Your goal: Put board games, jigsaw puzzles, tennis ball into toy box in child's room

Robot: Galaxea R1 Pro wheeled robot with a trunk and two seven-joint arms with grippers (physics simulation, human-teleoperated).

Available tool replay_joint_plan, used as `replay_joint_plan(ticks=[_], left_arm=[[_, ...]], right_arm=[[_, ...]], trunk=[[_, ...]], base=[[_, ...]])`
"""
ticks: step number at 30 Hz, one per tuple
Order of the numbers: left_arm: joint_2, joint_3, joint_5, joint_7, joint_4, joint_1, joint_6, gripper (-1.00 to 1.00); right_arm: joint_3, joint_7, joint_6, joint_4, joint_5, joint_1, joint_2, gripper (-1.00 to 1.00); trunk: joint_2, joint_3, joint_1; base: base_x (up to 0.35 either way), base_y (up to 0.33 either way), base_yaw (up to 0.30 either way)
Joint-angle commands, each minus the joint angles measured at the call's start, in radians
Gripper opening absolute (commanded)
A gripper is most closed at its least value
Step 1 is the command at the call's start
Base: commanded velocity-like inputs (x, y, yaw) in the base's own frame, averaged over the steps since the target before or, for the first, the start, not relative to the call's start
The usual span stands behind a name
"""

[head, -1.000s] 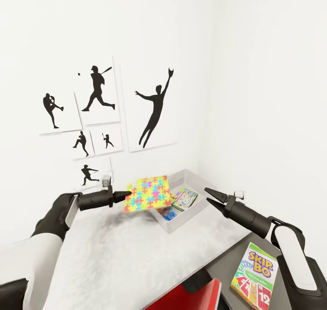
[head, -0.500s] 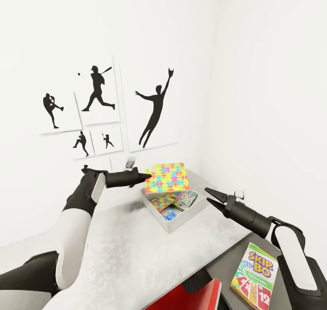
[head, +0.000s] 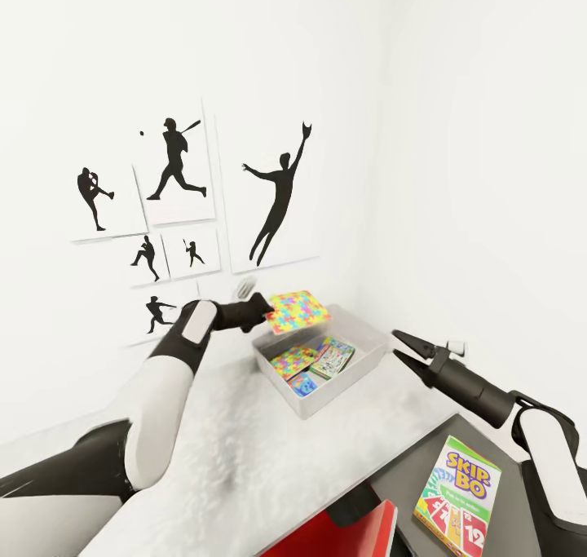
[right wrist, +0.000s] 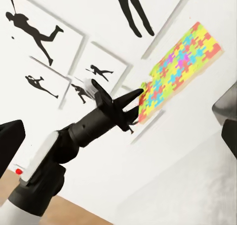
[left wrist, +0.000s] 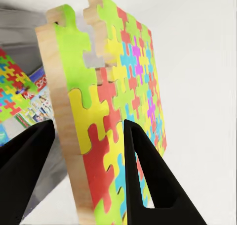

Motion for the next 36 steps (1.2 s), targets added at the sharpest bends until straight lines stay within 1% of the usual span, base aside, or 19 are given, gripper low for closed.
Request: replay_joint_plan(ticks=[1,2,4,6,8,10,11,14,16,19,23,32,36], left_arm=[[-0.001,0.006,0.051,0.039,0.008,-0.002,-0.003,-1.00],[-0.001,0.004,0.098,0.080,0.014,-0.003,-0.010,-1.00],[-0.001,0.002,0.128,0.107,0.019,-0.004,-0.015,-1.00],[-0.001,0.001,0.144,0.120,0.027,-0.004,-0.017,-1.00],[-0.001,0.000,0.148,0.123,0.052,-0.005,-0.018,-1.00],[-0.001,0.000,0.152,0.125,0.098,-0.005,-0.021,-1.00],[-0.001,-0.006,0.149,0.119,0.092,0.001,-0.015,-1.00],[-0.001,-0.002,0.149,0.107,0.090,0.002,0.000,-1.00],[-0.001,0.001,0.149,0.110,0.096,0.002,-0.008,-1.00],[-0.001,0.003,0.147,0.096,0.101,0.002,0.005,-1.00],[-0.001,0.003,0.147,0.079,0.102,0.002,0.011,-1.00],[-0.001,0.002,0.146,0.076,0.104,0.002,0.012,-1.00],[-0.001,0.002,0.146,0.076,0.104,0.002,0.012,-1.00]], right_arm=[[-0.003,0.011,0.004,0.000,0.008,-0.001,-0.006,1.00],[-0.004,0.013,0.003,0.000,0.008,-0.001,-0.010,1.00],[-0.005,0.014,0.003,0.000,0.007,-0.001,-0.013,1.00],[-0.005,0.015,0.003,0.000,0.007,-0.001,-0.015,1.00],[-0.005,0.014,0.003,0.000,0.007,-0.001,-0.015,1.00],[-0.005,0.015,0.003,0.000,0.007,-0.001,-0.015,1.00],[-0.005,0.009,-0.003,0.006,0.013,-0.001,-0.009,1.00],[-0.005,0.012,0.004,0.006,0.021,-0.001,0.007,1.00],[-0.005,0.013,0.009,0.005,0.011,-0.001,0.009,1.00],[-0.005,0.014,0.013,0.005,0.004,-0.001,0.010,1.00],[-0.004,0.015,0.014,0.006,0.002,-0.001,0.011,1.00],[-0.009,0.015,0.016,0.005,0.001,-0.001,0.011,1.00],[-0.010,0.015,0.020,0.005,0.001,-0.001,0.011,1.00]], trunk=[[-0.001,-0.001,0.000],[-0.001,-0.001,0.000],[-0.001,-0.001,0.000],[-0.001,-0.001,0.000],[-0.001,-0.001,0.000],[-0.001,-0.001,0.000],[-0.001,-0.001,0.000],[-0.001,-0.001,0.000],[-0.001,-0.001,0.000],[-0.001,-0.001,0.000],[-0.001,-0.001,0.000],[-0.001,-0.001,0.000],[-0.001,-0.005,0.000]], base=[[0.000,0.000,0.000],[0.000,0.000,0.000],[0.000,0.000,0.000],[0.000,0.000,0.000],[0.000,0.000,0.000],[0.000,0.000,0.000],[0.000,0.000,0.000],[0.000,0.000,0.000],[0.000,0.000,0.000],[0.000,0.000,0.000],[0.000,0.000,0.000],[0.000,0.000,0.000],[0.000,0.000,0.000]])
